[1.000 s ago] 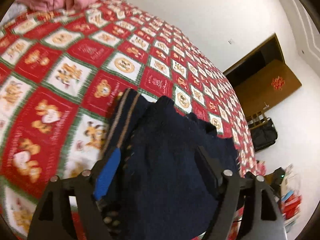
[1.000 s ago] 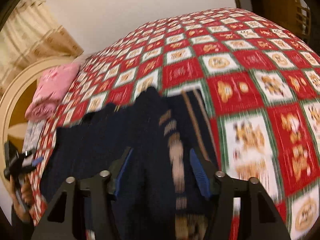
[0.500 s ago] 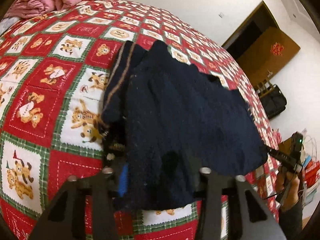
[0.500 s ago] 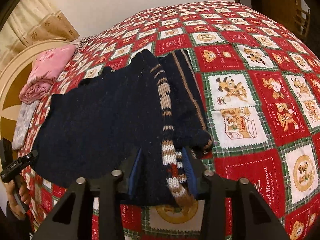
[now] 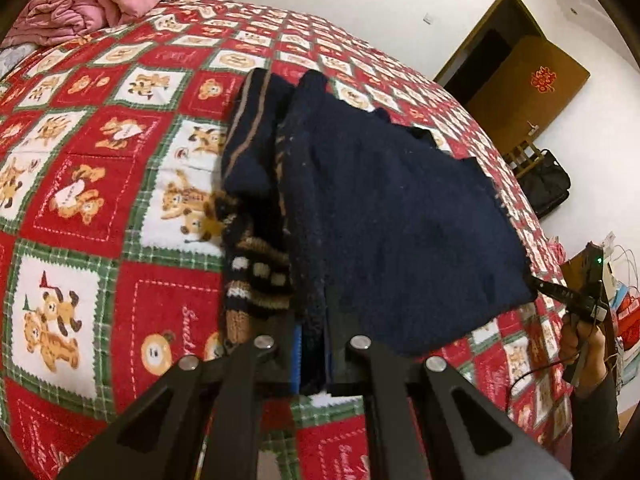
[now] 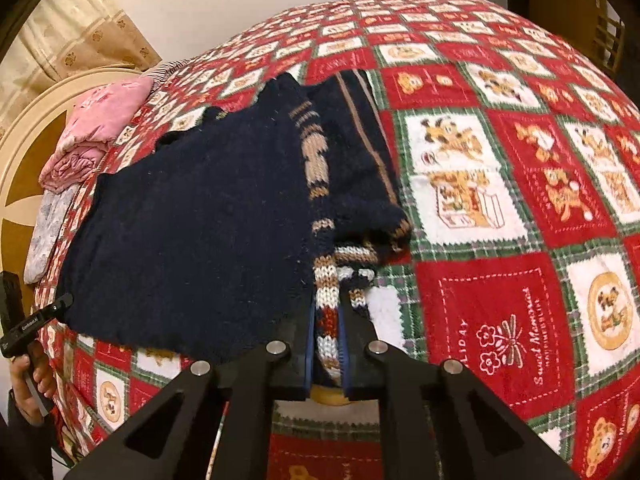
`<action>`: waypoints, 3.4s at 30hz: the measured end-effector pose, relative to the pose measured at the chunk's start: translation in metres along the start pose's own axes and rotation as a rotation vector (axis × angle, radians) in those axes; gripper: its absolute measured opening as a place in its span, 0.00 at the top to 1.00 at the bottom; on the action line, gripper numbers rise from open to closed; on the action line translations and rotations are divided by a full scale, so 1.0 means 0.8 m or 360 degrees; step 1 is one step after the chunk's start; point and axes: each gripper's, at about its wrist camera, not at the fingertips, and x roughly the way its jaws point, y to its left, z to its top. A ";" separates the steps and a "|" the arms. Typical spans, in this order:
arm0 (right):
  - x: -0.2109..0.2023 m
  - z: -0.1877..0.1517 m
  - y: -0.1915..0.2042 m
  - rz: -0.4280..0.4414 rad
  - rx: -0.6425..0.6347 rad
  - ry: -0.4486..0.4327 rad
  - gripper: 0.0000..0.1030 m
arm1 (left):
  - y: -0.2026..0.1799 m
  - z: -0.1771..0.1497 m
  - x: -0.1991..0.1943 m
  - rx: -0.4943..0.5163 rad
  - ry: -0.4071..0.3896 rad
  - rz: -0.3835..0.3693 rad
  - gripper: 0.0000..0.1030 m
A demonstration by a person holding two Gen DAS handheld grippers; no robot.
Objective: Fold small clothes
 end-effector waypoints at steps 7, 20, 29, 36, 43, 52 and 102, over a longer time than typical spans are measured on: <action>-0.004 -0.023 0.009 -0.0064 -0.0070 0.0023 0.93 | 0.001 0.005 0.002 -0.0024 -0.0004 -0.0011 0.93; -0.007 -0.038 0.013 -0.0156 -0.0086 0.0014 0.93 | 0.014 -0.006 0.003 -0.0065 0.0032 -0.0013 0.91; -0.022 -0.031 0.006 -0.0088 0.0027 -0.0029 0.80 | 0.004 -0.014 -0.030 -0.0015 -0.0069 0.0038 0.54; -0.071 -0.031 0.032 -0.0172 0.0034 -0.0226 0.50 | 0.021 -0.012 -0.031 0.0024 -0.0108 0.0226 0.38; -0.055 -0.030 0.153 -0.0081 -0.0351 -0.0179 0.50 | 0.025 -0.022 -0.011 0.0062 -0.0033 0.0396 0.35; -0.006 -0.027 0.090 -0.0125 -0.0064 -0.0131 0.50 | 0.016 -0.013 -0.039 0.0104 -0.0206 0.0431 0.32; 0.111 -0.177 0.537 -0.0284 -0.1485 -0.0349 0.76 | 0.077 0.133 -0.009 0.0017 -0.0047 -0.0135 0.27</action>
